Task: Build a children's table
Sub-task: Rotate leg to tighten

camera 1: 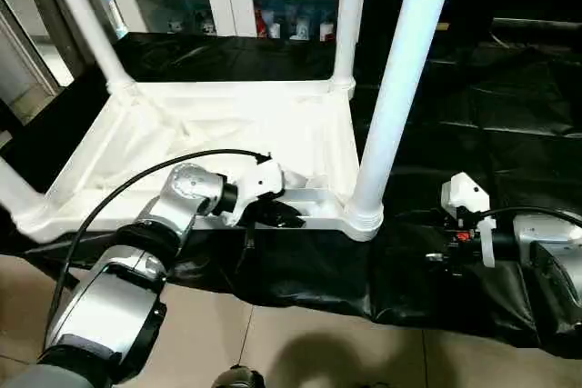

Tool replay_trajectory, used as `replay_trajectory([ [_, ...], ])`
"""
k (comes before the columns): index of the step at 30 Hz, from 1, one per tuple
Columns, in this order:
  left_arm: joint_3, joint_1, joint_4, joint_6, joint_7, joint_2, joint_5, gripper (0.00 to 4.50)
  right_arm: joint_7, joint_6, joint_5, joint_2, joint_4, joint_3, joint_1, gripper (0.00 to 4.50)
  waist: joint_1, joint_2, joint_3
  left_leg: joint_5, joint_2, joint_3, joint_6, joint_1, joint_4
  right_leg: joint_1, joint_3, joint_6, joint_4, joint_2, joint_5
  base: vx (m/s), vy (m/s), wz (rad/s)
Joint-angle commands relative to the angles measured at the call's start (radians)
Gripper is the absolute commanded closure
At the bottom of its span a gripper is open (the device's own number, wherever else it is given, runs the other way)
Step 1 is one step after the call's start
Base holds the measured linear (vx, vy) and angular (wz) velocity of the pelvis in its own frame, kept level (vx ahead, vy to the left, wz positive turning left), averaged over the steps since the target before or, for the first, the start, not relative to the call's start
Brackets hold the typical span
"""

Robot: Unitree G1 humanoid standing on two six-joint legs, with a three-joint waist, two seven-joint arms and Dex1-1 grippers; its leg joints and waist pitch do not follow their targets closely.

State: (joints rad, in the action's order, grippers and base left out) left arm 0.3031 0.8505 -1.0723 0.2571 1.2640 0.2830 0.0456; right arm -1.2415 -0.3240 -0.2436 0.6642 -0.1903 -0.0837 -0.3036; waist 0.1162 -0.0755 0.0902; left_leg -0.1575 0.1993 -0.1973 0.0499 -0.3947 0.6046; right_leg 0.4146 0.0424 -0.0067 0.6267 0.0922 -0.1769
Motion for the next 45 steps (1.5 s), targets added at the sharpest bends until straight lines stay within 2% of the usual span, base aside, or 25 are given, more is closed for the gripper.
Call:
replay_trajectory([
  [1, 0.014, 0.007, -0.024, -0.017, 0.011, 0.011, 0.026, 4.47, 0.002, 0.001, -0.005, 0.002, 0.029, -0.004, 0.009, 0.80, 0.009, 0.025, -0.100, -0.180, 0.016, 0.016, -0.086, 0.012, -0.053, -0.061, -0.021, -0.240, -0.080, 0.044, -0.191, 0.000, 0.000, 0.00],
  [5, 0.005, -0.019, -0.025, -0.045, 0.007, 0.015, 0.028, 4.47, 0.035, 0.008, -0.007, -0.031, 0.008, 0.002, -0.005, 0.80, 0.005, 0.025, -0.095, -0.194, 0.016, 0.015, -0.082, 0.014, -0.056, -0.058, -0.021, -0.235, -0.084, 0.045, -0.233, 0.000, 0.000, 0.00],
  [6, -0.004, -0.023, -0.022, -0.055, -0.001, 0.013, 0.019, 4.49, 0.044, 0.009, -0.010, -0.040, 0.004, 0.004, -0.010, 0.64, 0.004, 0.030, -0.091, -0.201, 0.016, 0.015, -0.080, 0.014, -0.057, -0.057, -0.021, -0.230, -0.088, 0.045, -0.247, 0.000, 0.000, 0.00],
  [7, -0.026, -0.034, -0.005, -0.077, -0.042, 0.007, 0.004, 4.50, 0.071, 0.023, -0.007, -0.059, -0.007, 0.010, -0.018, 0.54, 0.005, 0.028, -0.092, -0.201, 0.016, 0.015, -0.078, 0.015, -0.057, -0.057, -0.021, -0.230, -0.086, 0.045, -0.250, 0.000, 0.000, 0.00],
  [8, -0.033, -0.041, 0.007, -0.090, -0.062, 0.007, 0.000, 4.50, 0.075, 0.017, -0.013, -0.066, -0.008, 0.012, -0.020, 0.47, 0.002, 0.031, -0.088, -0.206, 0.016, 0.015, -0.077, 0.014, -0.059, -0.055, -0.020, -0.229, -0.088, 0.045, -0.267, 0.000, 0.000, 0.00],
  [9, -0.044, -0.055, 0.031, -0.112, -0.072, 0.006, -0.011, 4.50, 0.078, 0.021, -0.014, -0.072, -0.009, 0.011, -0.020, 0.36, 0.001, 0.031, -0.088, -0.220, 0.019, 0.015, -0.073, 0.018, -0.060, -0.054, -0.022, -0.225, -0.089, 0.047, -0.290, 0.000, 0.000, 0.00],
  [10, -0.054, -0.069, 0.062, -0.135, -0.074, 0.006, -0.025, 4.50, 0.087, 0.030, -0.010, -0.077, -0.010, 0.012, -0.021, 0.36, -0.001, 0.041, -0.085, -0.220, 0.019, 0.015, -0.073, 0.016, -0.062, -0.054, -0.023, -0.222, -0.091, 0.047, -0.297, 0.000, 0.000, 0.00],
  [12, -0.073, -0.126, 0.165, -0.195, -0.076, 0.013, -0.050, 4.50, 0.122, 0.066, 0.002, -0.101, -0.019, 0.016, -0.033, 0.12, -0.007, 0.033, -0.085, -0.232, 0.022, 0.019, -0.064, 0.015, -0.066, -0.054, -0.022, -0.208, -0.090, 0.051, -0.338, 0.000, 0.000, 0.00],
  [14, -0.072, -0.159, 0.217, -0.210, -0.091, 0.020, -0.046, 4.50, 0.153, 0.082, 0.017, -0.114, -0.030, 0.017, -0.043, 0.00, -0.014, 0.033, -0.083, -0.243, 0.020, 0.019, -0.060, 0.015, -0.068, -0.051, -0.021, -0.195, -0.094, 0.048, -0.354, 0.000, 0.000, 0.00],
  [15, -0.072, -0.170, 0.234, -0.218, -0.096, 0.021, -0.046, 4.50, 0.161, 0.091, 0.020, -0.118, -0.034, 0.019, -0.047, 0.00, -0.018, 0.034, -0.082, -0.245, 0.019, 0.018, -0.060, 0.014, -0.069, -0.051, -0.022, -0.193, -0.095, 0.046, -0.355, 0.000, 0.000, 0.00],
  [16, -0.073, -0.201, 0.279, -0.239, -0.110, 0.025, -0.046, 4.50, 0.187, 0.119, 0.034, -0.129, -0.050, 0.022, -0.057, 0.00, -0.021, 0.044, -0.080, -0.245, 0.019, 0.019, -0.062, 0.015, -0.069, -0.049, -0.022, -0.187, -0.095, 0.047, -0.364, 0.000, 0.000, 0.00],
  [18, -0.068, -0.250, 0.358, -0.284, -0.119, 0.032, -0.046, 4.50, 0.219, 0.147, 0.044, -0.146, -0.074, 0.028, -0.074, 0.00, -0.032, 0.049, -0.078, -0.237, 0.017, 0.019, -0.059, 0.009, -0.072, -0.051, -0.022, -0.171, -0.096, 0.047, -0.388, 0.000, 0.000, 0.00],
  [19, -0.067, -0.253, 0.363, -0.287, -0.119, 0.032, -0.046, 4.50, 0.220, 0.147, 0.044, -0.147, -0.075, 0.029, -0.075, 0.00, -0.030, 0.043, -0.078, -0.236, 0.018, 0.017, -0.061, 0.015, -0.072, -0.045, -0.024, -0.164, -0.099, 0.045, -0.393, 0.000, 0.000, 0.00],
  [20, -0.057, -0.289, 0.420, -0.314, -0.114, 0.038, -0.043, 4.50, 0.230, 0.148, 0.040, -0.157, -0.086, 0.033, -0.083, 0.00, -0.031, 0.045, -0.078, -0.239, 0.020, 0.016, -0.061, 0.020, -0.071, -0.042, -0.026, -0.169, -0.099, 0.044, -0.385, 0.000, 0.000, 0.00],
  [21, -0.051, -0.305, 0.447, -0.323, -0.114, 0.042, -0.039, 4.50, 0.233, 0.149, 0.039, -0.161, -0.089, 0.032, -0.086, 0.00, -0.034, 0.044, -0.079, -0.228, 0.019, 0.016, -0.065, 0.016, -0.072, -0.046, -0.027, -0.178, -0.094, 0.043, -0.357, 0.000, 0.000, 0.00],
  [22, -0.051, -0.305, 0.447, -0.323, -0.114, 0.042, -0.039, 4.50, 0.233, 0.149, 0.039, -0.161, -0.089, 0.032, -0.086, 0.00, -0.034, 0.042, -0.081, -0.225, 0.020, 0.014, -0.068, 0.020, -0.072, -0.043, -0.028, -0.184, -0.095, 0.041, -0.332, 0.000, 0.000, 0.00],
  [23, -0.046, -0.327, 0.490, -0.345, -0.115, 0.048, -0.033, 4.50, 0.238, 0.156, 0.042, -0.165, -0.100, 0.029, -0.090, 0.00, -0.035, 0.049, -0.081, -0.227, 0.021, 0.012, -0.069, 0.022, -0.071, -0.042, -0.029, -0.189, -0.095, 0.040, -0.322, 0.000, 0.000, 0.00],
  [24, -0.038, -0.356, 0.551, -0.369, -0.118, 0.057, -0.029, 4.50, 0.252, 0.178, 0.050, -0.180, -0.132, 0.023, -0.103, 0.00, -0.037, 0.052, -0.083, -0.212, 0.021, 0.013, -0.075, 0.015, -0.072, -0.046, -0.028, -0.196, -0.089, 0.043, -0.289, 0.000, 0.000, 0.00],
  [25, -0.038, -0.356, 0.551, -0.369, -0.118, 0.057, -0.029, 4.50, 0.252, 0.178, 0.050, -0.180, -0.132, 0.023, -0.103, 0.00, -0.038, 0.050, -0.084, -0.206, 0.020, 0.014, -0.077, 0.015, -0.071, -0.047, -0.028, -0.196, -0.087, 0.042, -0.279, 0.000, 0.000, 0.00],
  [28, -0.042, -0.367, 0.579, -0.373, -0.132, 0.060, -0.033, 4.50, 0.224, 0.187, 0.042, -0.184, -0.149, 0.007, -0.108, 0.00, -0.042, 0.052, -0.084, -0.201, 0.019, 0.012, -0.086, 0.016, -0.072, -0.048, -0.027, -0.206, -0.087, 0.038, -0.242, 0.000, 0.000, 0.00],
  [29, -0.043, -0.367, 0.581, -0.374, -0.134, 0.062, -0.034, 4.50, 0.214, 0.190, 0.040, -0.185, -0.155, 0.002, -0.109, 0.00, -0.043, 0.056, -0.082, -0.204, 0.018, 0.011, -0.087, 0.017, -0.072, -0.047, -0.027, -0.205, -0.089, 0.037, -0.246, 0.000, 0.000, 0.00],
  [34, -0.050, -0.356, 0.584, -0.360, -0.129, 0.069, -0.038, 4.50, 0.175, 0.210, 0.053, -0.203, -0.187, -0.033, -0.127, 0.00, -0.049, 0.056, -0.077, -0.247, 0.019, 0.012, -0.074, 0.019, -0.076, -0.043, -0.028, -0.191, -0.097, 0.040, -0.320, 0.000, 0.000, 0.00],
  [40, -0.040, -0.343, 0.579, -0.354, -0.118, 0.083, -0.028, 4.50, 0.186, 0.241, 0.074, -0.233, -0.241, -0.051, -0.162, 0.00, -0.054, 0.057, -0.075, -0.255, 0.021, 0.013, -0.066, 0.020, -0.080, -0.041, -0.030, -0.191, -0.097, 0.040, -0.324, 0.000, 0.000, 0.00],
  [41, -0.040, -0.339, 0.574, -0.352, -0.116, 0.084, -0.029, 4.50, 0.191, 0.245, 0.074, -0.239, -0.250, -0.050, -0.169, 0.16, -0.054, 0.056, -0.076, -0.250, 0.020, 0.013, -0.066, 0.020, -0.079, -0.041, -0.031, -0.195, -0.095, 0.040, -0.312, 0.000, 0.000, 0.00],
  [45, -0.040, -0.331, 0.561, -0.344, -0.114, 0.087, -0.026, 4.50, 0.185, 0.249, 0.074, -0.250, -0.264, -0.054, -0.181, 0.30, -0.053, 0.057, -0.074, -0.250, 0.021, 0.012, -0.069, 0.020, -0.080, -0.041, -0.031, -0.196, -0.096, 0.041, -0.309, 0.000, 0.000, 0.00],
])
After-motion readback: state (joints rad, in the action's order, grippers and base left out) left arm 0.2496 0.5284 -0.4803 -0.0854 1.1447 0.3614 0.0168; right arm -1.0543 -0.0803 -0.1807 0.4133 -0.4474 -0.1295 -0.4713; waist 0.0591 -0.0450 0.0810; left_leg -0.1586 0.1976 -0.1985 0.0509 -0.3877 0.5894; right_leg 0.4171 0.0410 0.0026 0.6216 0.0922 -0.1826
